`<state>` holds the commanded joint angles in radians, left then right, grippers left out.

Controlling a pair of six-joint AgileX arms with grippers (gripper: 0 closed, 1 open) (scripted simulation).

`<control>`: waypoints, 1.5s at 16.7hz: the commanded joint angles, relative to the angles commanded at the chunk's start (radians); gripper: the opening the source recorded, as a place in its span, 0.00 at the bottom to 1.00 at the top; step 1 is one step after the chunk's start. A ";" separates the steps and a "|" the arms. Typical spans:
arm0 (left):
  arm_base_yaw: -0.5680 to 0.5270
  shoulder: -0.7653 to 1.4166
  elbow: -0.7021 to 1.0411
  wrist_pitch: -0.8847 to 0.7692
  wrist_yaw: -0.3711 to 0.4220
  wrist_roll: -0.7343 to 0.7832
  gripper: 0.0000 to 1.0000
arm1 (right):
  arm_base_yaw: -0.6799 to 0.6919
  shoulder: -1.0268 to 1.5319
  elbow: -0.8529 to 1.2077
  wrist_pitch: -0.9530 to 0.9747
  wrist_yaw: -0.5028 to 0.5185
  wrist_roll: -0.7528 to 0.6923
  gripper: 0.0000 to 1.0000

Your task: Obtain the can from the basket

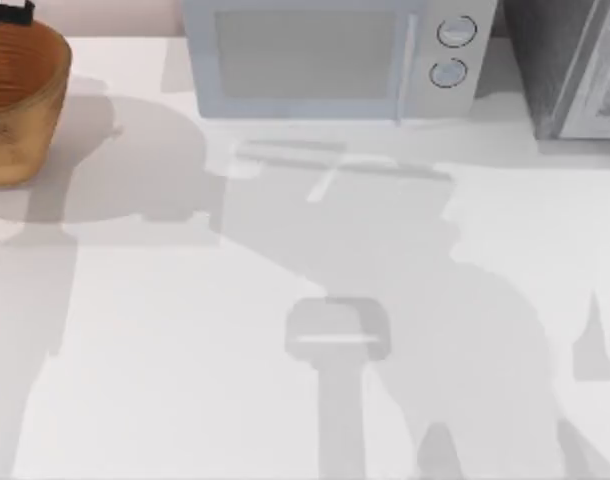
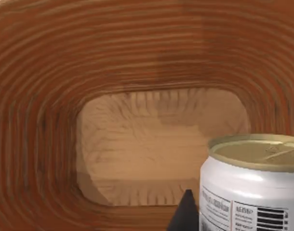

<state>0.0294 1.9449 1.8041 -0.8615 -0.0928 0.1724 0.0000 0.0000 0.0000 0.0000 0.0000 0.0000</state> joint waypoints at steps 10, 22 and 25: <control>-0.004 -1.092 -0.971 0.449 0.035 -0.039 0.00 | 0.000 0.000 0.000 0.000 0.000 0.000 1.00; -0.027 -1.923 -1.787 0.838 0.092 -0.166 0.00 | 0.000 0.000 0.000 0.000 0.000 0.000 1.00; -0.029 -1.945 -1.804 0.861 0.093 -0.172 0.00 | 0.000 0.000 0.000 0.000 0.000 0.000 1.00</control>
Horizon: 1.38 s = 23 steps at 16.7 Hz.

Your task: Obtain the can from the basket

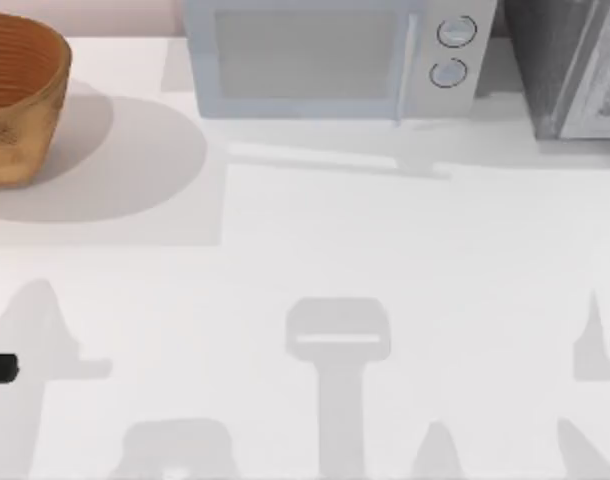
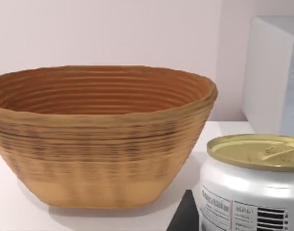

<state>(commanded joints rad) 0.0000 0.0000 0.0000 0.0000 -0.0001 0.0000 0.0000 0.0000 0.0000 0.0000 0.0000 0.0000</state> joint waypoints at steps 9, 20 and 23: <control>-0.043 0.132 0.070 0.052 0.118 0.014 0.00 | 0.000 0.000 0.000 0.000 0.000 0.000 1.00; -0.164 0.774 0.381 0.331 0.568 0.026 0.00 | 0.000 0.000 0.000 0.000 0.000 0.000 1.00; -0.186 0.937 0.466 0.415 0.669 0.021 0.00 | 0.000 0.000 0.000 0.000 0.000 0.000 1.00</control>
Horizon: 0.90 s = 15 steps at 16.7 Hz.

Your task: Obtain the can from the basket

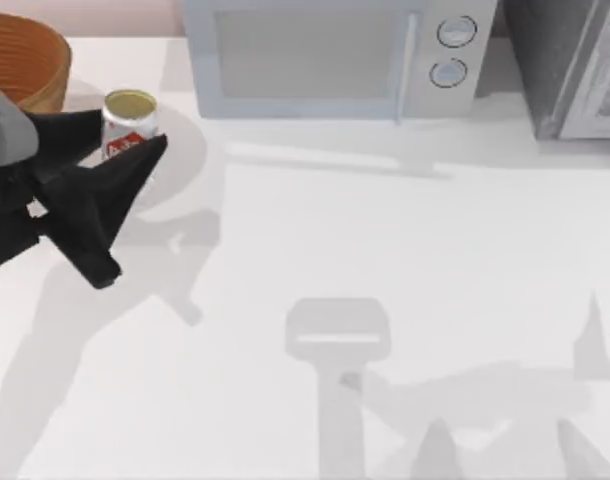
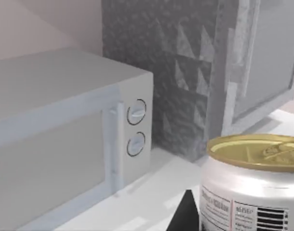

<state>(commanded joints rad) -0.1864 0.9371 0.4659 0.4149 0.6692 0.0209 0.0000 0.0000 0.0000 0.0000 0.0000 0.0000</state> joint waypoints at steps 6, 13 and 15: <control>-0.048 0.339 0.154 0.164 0.193 -0.010 0.00 | 0.000 0.000 0.000 0.000 0.000 0.000 1.00; -0.085 0.730 0.324 0.364 0.385 -0.018 0.00 | 0.000 0.000 0.000 0.000 0.000 0.000 1.00; -0.084 0.836 0.377 0.426 0.427 -0.021 0.00 | 0.000 0.000 0.000 0.000 0.000 0.000 1.00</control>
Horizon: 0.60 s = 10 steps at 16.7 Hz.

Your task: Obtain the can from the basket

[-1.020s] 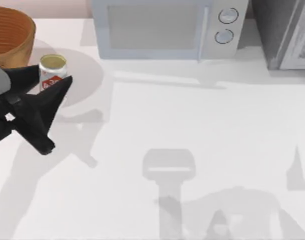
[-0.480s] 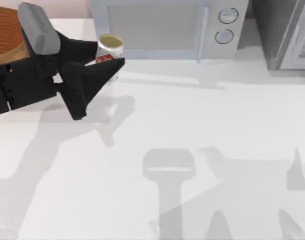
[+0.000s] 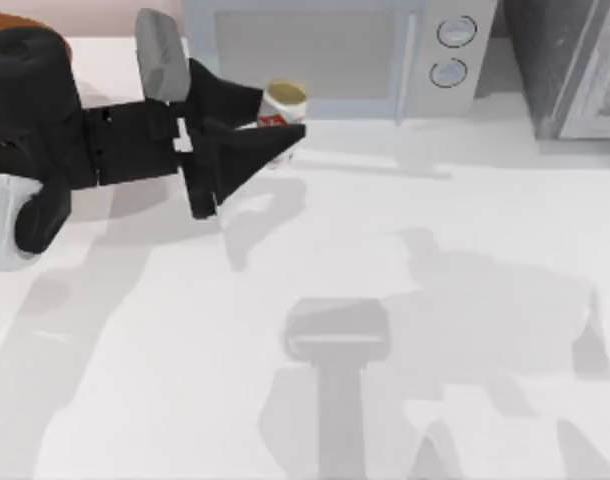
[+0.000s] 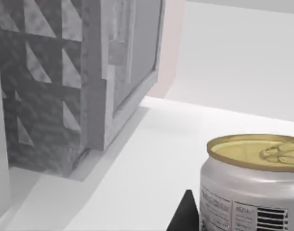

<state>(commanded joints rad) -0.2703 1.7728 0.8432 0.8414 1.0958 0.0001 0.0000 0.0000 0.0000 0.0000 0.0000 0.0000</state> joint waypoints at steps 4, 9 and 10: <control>0.007 0.206 0.103 0.123 0.074 0.002 0.00 | 0.000 0.000 0.000 0.000 0.000 0.000 1.00; -0.002 0.488 0.232 0.273 0.187 0.011 0.00 | 0.000 0.000 0.000 0.000 0.000 0.000 1.00; 0.000 0.548 0.261 0.305 0.204 0.015 0.00 | 0.000 0.000 0.000 0.000 0.000 0.000 1.00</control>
<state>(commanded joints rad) -0.2708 2.3206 1.1041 1.1466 1.3000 0.0151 0.0000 0.0000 0.0000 0.0000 0.0000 0.0000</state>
